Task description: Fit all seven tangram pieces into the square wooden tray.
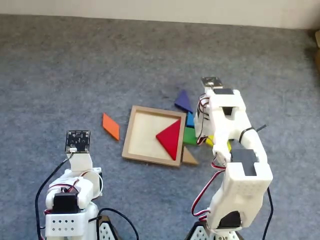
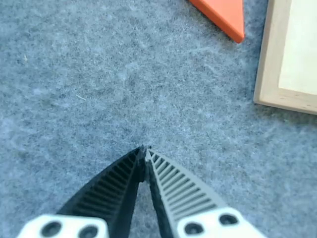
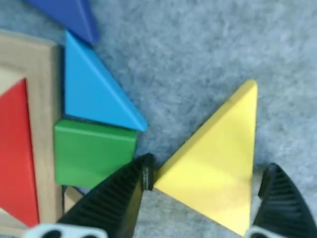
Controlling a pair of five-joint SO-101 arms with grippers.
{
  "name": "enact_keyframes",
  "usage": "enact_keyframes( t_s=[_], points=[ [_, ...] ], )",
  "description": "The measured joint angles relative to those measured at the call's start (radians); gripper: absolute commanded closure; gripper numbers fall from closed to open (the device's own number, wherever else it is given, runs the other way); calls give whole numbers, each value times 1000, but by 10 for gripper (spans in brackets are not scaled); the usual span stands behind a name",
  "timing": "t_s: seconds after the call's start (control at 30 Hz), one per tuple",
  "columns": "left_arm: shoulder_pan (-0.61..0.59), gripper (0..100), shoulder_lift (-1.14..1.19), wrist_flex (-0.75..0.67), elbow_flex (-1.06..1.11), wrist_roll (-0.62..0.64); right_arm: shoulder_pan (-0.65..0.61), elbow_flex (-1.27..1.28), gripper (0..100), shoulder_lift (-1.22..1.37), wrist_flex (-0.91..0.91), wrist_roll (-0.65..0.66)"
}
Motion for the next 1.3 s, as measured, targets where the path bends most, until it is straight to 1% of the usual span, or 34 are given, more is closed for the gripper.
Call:
enact_keyframes(
  t_s=[0.3,0.8,0.97,1.3],
  points=[
    [0,994,0,0,0,0,0,0,661,0,49,0],
    [0,994,0,0,0,0,6,2,663,3,52,6],
    [0,994,0,0,0,0,6,23,663,2,3,9],
    [0,994,0,0,0,0,9,26,673,0,-5,9]
  ],
)
